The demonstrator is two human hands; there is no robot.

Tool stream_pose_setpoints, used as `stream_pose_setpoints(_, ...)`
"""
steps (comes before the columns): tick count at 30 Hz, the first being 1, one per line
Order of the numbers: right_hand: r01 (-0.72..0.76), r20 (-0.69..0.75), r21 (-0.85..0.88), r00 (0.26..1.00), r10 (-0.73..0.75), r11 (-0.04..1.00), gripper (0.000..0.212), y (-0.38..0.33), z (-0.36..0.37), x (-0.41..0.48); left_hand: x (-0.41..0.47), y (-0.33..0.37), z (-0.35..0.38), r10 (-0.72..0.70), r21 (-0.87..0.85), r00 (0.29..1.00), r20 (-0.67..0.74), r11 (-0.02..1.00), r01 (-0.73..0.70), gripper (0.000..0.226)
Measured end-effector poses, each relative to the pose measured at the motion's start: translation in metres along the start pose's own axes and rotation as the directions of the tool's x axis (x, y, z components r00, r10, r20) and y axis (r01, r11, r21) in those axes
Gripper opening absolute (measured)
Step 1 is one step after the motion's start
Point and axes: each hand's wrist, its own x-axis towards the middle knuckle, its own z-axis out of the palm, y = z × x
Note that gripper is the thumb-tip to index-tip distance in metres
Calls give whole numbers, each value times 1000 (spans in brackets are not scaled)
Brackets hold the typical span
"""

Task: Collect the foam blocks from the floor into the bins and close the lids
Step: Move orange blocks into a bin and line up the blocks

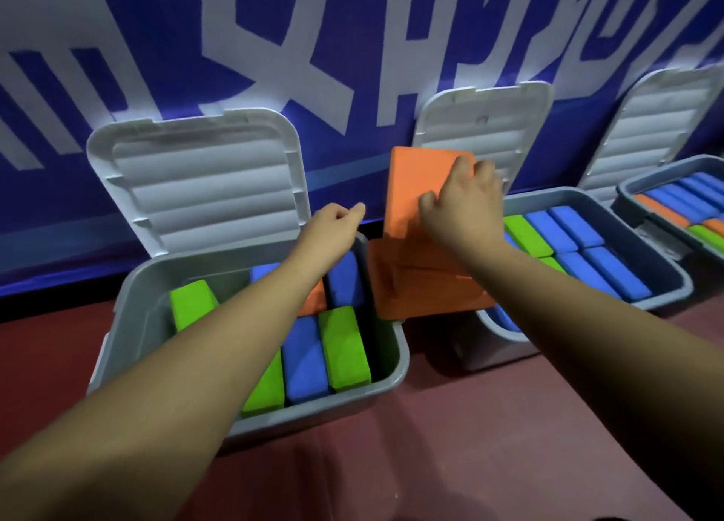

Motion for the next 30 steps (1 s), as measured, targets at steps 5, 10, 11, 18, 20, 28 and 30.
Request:
stream_pose_setpoints(5,-381,329,133,888,322,915,58,36,6,2,-1,11,45,-89,-18,973,214,995,95,68)
stream_pose_setpoints(10,-137,123,440,988,91,887,56,10,-9,-1,-2,8,31,-113,-460,989,90,876,142,42)
stream_pose_setpoints(11,-94,117,515,992,38,852,60,-2,-9,-1,-5,4,21,-112,-550,990,83,824,139,35)
stream_pose_setpoints(18,-63,299,659,936,-184,750,70,-98,24,-34,-31,-71,-71,-171,-706,984,41,692,149,32)
stream_pose_setpoints(20,-80,331,660,924,-194,747,68,-121,39,-41,-41,-100,-100,-203,-600,976,79,772,209,30)
stream_pose_setpoints(28,9,421,641,832,-361,768,45,-191,78,-72,-69,-193,-188,-412,-326,909,-62,869,372,31)
stream_pose_setpoints(30,38,427,631,817,-388,775,40,-205,87,-80,-75,-205,-194,-466,-241,884,-43,863,444,29)
